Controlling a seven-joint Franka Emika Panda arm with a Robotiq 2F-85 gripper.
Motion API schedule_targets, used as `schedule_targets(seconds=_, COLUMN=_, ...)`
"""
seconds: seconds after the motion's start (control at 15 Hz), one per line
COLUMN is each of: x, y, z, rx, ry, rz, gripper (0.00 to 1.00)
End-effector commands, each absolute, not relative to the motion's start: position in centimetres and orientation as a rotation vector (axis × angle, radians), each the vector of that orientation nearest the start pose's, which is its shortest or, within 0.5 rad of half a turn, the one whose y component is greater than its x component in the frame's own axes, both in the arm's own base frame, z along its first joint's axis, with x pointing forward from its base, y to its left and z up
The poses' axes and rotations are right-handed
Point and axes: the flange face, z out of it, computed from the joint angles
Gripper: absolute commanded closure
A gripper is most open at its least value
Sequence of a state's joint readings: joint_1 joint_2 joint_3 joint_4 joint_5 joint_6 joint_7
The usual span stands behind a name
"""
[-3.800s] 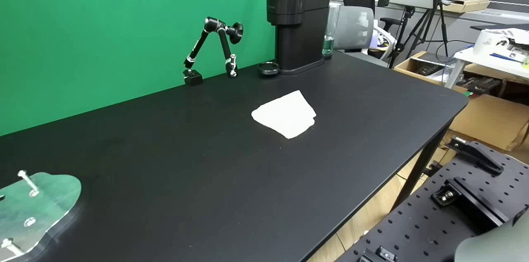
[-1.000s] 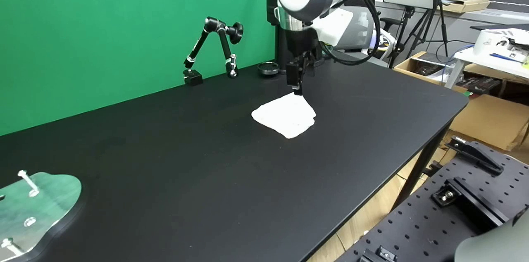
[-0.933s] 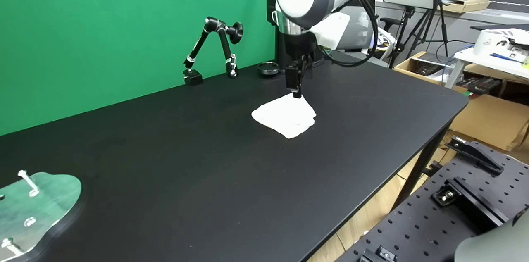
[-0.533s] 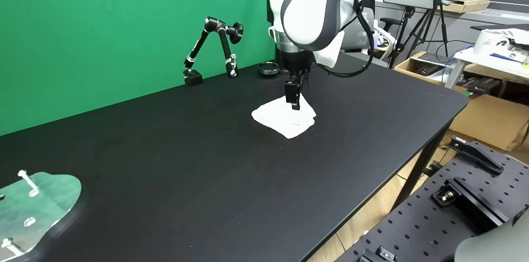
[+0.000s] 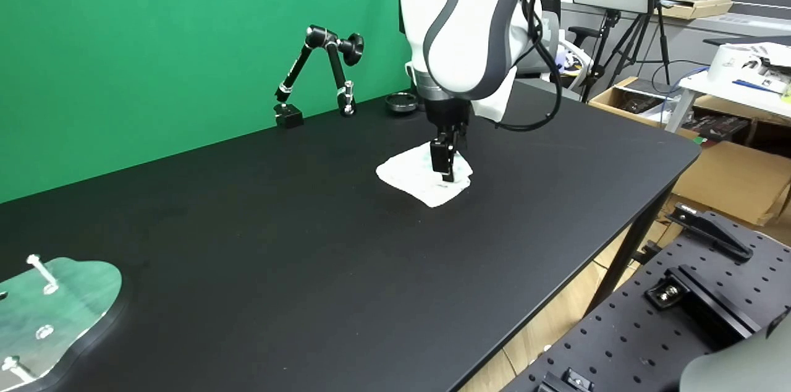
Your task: Put the cloth on the stand
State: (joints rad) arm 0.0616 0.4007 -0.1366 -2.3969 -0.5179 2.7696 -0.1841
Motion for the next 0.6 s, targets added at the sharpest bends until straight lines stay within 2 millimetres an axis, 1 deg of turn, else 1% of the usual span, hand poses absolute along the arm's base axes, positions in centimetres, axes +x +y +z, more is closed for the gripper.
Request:
schedule_targets(seconds=0.0, x=48.85, y=-2.01, z=14.32, rx=-3.242, ry=-0.968, rz=0.122, gripper=0.26)
schedule_targets(seconds=0.33, x=48.70, y=-1.98, z=14.16, rx=-3.235, ry=-0.915, rz=0.141, gripper=0.62)
schedule_targets(seconds=0.53, x=48.80, y=-1.86, z=14.55, rx=-3.237, ry=-0.792, rz=0.144, gripper=0.82)
